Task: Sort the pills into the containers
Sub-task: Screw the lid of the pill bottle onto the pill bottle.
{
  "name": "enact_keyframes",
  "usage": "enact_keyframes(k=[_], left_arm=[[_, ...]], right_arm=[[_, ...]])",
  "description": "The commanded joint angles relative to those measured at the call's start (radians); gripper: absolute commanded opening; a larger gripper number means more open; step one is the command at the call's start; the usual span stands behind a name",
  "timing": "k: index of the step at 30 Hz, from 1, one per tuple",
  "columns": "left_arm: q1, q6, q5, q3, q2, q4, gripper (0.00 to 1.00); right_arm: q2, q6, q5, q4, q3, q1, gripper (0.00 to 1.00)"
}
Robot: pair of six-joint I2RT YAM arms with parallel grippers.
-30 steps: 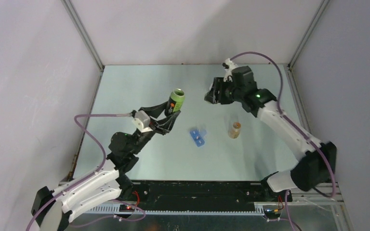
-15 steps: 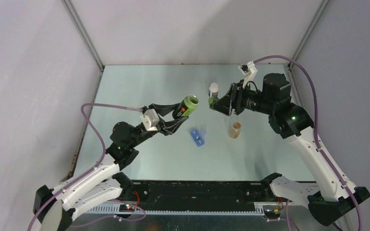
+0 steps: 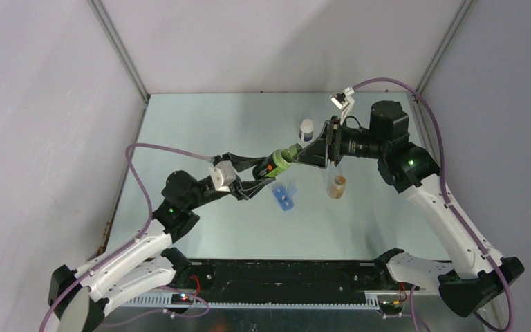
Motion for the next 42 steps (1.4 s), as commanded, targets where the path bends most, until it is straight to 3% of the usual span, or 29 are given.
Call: enact_keyframes(k=[1, 20, 42], left_arm=[[0.005, 0.03, 0.035, 0.07, 0.015, 0.005, 0.0], [0.005, 0.059, 0.084, 0.129, 0.064, -0.094, 0.0], [0.005, 0.046, 0.096, 0.131, 0.066, -0.09, 0.0]], right_arm=[[0.014, 0.01, -0.064, 0.033, 0.007, -0.003, 0.42], [0.015, -0.093, -0.042, -0.05, 0.006, 0.013, 0.39], [0.033, -0.235, 0.045, -0.159, 0.027, 0.089, 0.38]])
